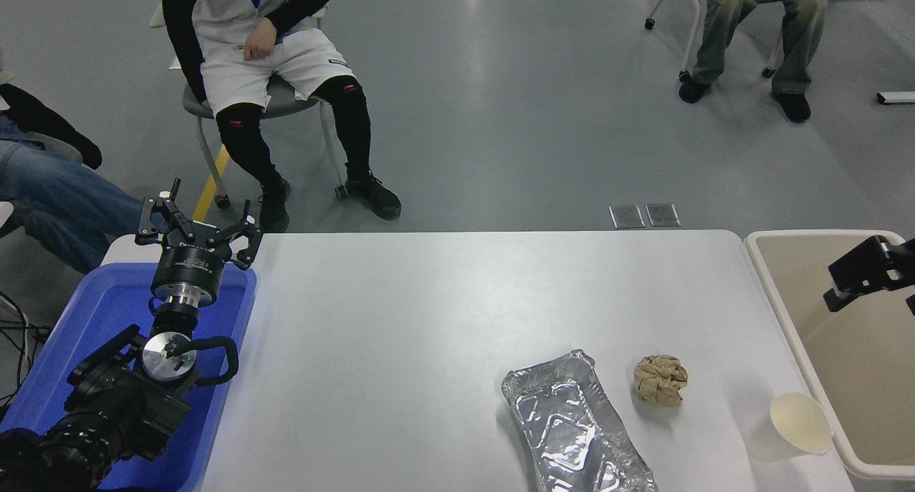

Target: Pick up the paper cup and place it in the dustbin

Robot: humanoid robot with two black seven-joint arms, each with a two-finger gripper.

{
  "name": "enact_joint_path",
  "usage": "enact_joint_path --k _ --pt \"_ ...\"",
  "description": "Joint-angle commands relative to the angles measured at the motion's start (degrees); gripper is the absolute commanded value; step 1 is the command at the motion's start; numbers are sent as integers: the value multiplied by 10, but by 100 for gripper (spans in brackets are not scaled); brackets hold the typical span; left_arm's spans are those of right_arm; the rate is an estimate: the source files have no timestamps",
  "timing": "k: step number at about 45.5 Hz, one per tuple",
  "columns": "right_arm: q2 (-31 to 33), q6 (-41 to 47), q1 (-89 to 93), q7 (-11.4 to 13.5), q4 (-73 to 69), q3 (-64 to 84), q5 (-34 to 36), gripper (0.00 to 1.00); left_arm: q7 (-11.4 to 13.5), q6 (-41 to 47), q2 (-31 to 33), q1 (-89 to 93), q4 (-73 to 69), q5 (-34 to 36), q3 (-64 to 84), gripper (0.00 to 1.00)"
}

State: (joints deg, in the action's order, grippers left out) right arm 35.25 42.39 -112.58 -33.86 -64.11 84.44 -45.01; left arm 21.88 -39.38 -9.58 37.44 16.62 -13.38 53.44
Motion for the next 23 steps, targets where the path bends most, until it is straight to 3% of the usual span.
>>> enact_joint_path --k 1,23 --pt "8 -3 74 -1 43 -47 -18 100 0 0 0 0 0 0 0 99" --pt "-1 -5 167 3 63 -146 -132 100 0 0 0 0 0 -1 0 99"
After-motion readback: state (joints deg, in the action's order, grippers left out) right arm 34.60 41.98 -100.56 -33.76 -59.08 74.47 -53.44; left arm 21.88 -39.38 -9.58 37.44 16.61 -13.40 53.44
